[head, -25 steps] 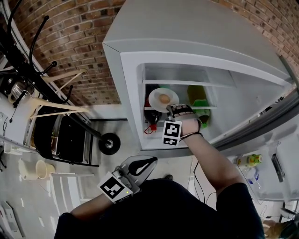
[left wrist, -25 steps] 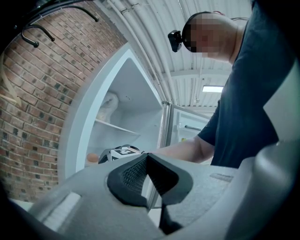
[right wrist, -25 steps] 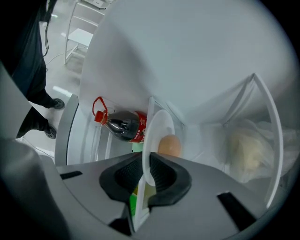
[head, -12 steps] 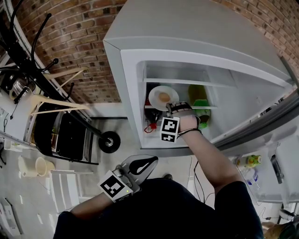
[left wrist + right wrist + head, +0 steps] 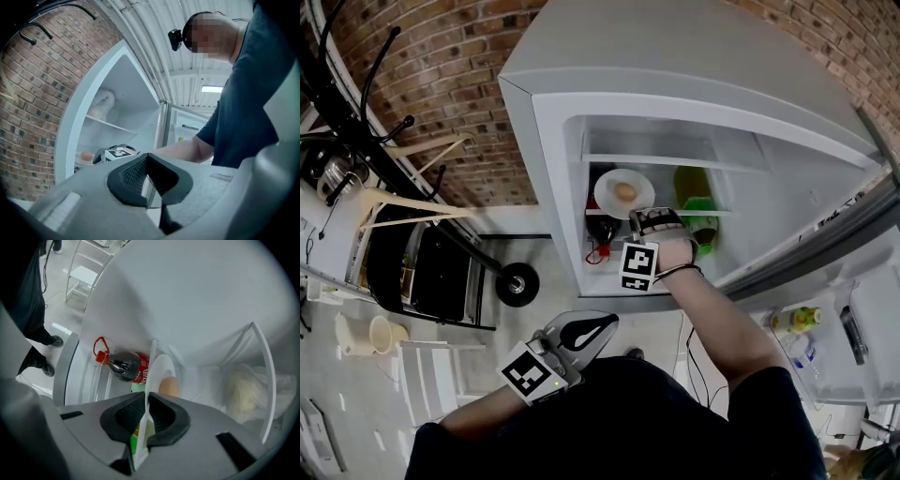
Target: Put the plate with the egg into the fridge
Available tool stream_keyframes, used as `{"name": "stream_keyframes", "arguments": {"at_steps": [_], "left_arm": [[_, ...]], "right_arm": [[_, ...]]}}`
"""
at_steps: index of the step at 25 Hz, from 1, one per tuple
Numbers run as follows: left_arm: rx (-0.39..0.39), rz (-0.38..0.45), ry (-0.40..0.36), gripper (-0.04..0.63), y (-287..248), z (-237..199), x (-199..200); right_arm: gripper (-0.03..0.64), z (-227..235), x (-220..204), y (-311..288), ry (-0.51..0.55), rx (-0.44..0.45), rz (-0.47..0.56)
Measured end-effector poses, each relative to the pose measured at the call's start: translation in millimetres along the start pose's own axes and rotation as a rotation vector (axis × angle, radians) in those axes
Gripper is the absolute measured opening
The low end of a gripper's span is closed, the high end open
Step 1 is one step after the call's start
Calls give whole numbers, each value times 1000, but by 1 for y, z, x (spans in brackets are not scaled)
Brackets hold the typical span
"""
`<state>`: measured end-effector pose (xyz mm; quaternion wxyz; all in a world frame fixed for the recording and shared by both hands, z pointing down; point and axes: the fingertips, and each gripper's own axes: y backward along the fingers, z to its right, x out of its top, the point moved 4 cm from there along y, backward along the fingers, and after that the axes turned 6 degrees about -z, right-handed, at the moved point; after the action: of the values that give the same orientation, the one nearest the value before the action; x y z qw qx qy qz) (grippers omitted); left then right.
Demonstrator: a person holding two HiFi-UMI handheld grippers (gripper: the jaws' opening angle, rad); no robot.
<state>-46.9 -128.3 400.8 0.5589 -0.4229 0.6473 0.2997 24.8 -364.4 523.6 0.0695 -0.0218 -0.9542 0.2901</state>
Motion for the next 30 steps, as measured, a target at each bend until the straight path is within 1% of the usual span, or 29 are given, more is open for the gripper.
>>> {"name": "stream_keyframes", "arguments": {"at_steps": [7,9,11,13,17,19,21,27,30], "left_arm": [[-5,0,15,0,1,2,-2],[-9,0,18,0,0,3,-3],[-17,4,15,0,-2,4,-1],[-27,8,10,0,-4,6,0],[-36,22,6,0,-5,7,3],[-35,29,11,0,-3,6,4],[-35,31,14,0,-2,3,4],[-50,24,9,0,-7,4,4],[-47,15,6,0,-6,3,6]], "right_arm": [[37,0,-1,-6,-9,-21,-13],[56,0,-1,-2,-20,-43,1],[77,1,-4,6,-43,-63,13],[77,0,-8,19,-87,-70,28],[71,-10,-23,52,-237,-43,65],[45,-15,-30,71,-332,-31,86],[34,-18,-34,92,-421,-26,118],[21,-27,-37,150,-636,-16,243],[14,-29,-41,176,-807,34,330]]}}
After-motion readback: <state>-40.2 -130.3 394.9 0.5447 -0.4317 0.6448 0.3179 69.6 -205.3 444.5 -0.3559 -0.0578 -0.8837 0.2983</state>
